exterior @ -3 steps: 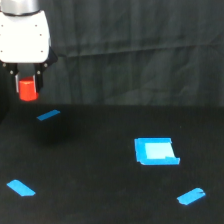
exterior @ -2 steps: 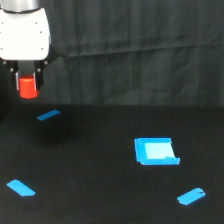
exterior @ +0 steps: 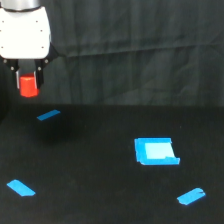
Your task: Pick up the red object from the table
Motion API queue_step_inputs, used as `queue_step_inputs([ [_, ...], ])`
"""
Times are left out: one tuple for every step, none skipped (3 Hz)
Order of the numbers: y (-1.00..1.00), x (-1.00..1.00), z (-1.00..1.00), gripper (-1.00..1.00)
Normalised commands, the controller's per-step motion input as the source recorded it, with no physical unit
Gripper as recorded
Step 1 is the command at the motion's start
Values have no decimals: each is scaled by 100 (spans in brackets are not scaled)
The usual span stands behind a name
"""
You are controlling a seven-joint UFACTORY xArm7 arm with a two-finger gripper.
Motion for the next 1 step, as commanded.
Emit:
queue_step_inputs([
  [-1,5,6,-100],
])
